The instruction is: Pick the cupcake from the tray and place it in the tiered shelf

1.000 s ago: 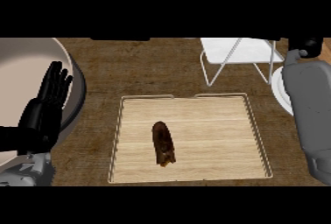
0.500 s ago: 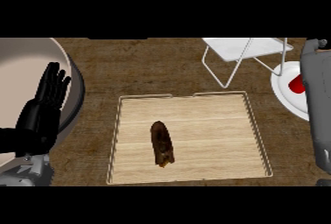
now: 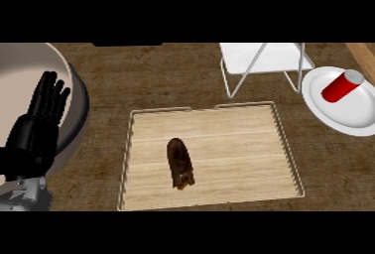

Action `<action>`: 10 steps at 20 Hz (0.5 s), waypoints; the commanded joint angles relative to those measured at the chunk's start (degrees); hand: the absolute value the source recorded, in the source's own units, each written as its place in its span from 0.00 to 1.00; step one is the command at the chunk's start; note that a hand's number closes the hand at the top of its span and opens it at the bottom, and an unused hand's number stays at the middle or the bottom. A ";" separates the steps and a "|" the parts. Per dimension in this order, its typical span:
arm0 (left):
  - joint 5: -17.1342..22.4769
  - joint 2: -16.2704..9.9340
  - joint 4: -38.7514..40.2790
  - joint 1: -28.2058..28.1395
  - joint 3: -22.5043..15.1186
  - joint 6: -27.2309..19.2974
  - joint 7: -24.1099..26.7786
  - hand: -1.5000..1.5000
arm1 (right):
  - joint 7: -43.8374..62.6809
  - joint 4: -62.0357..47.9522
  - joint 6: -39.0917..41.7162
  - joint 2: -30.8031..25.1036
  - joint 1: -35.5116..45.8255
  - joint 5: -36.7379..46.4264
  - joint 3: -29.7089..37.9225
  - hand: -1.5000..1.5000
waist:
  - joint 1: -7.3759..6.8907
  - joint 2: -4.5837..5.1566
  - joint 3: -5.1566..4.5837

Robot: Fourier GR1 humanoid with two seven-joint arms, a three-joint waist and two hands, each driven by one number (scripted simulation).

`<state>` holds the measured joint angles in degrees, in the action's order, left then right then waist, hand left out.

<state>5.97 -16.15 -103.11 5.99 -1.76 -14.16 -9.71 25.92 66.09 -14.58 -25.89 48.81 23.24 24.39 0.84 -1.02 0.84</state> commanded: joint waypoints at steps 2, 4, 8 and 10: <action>-0.06 0.76 4.28 -3.96 0.81 -0.14 -0.20 0.50 | 1.17 4.52 6.88 -6.41 -7.12 -5.75 5.49 0.00 | 0.65 0.74 -0.84; 0.01 0.88 7.22 -2.81 1.60 0.25 1.31 0.50 | 0.37 5.89 9.98 -7.68 -8.97 -9.06 7.47 0.00 | 0.87 0.91 -0.84; -0.72 0.90 3.36 -3.85 0.59 -0.04 -1.02 0.50 | -0.70 9.95 16.06 -9.52 -15.56 -14.35 10.65 0.00 | 0.57 0.78 -0.81; -0.82 1.03 6.55 -0.48 1.44 -0.41 -1.66 0.50 | -0.33 10.88 18.50 -12.07 -16.39 -16.28 12.51 0.00 | 0.98 0.93 -0.83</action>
<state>5.04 -14.95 -103.55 5.40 -1.96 -14.54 -9.83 26.38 75.25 -1.19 -34.62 36.38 11.29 33.41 1.36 -0.97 0.85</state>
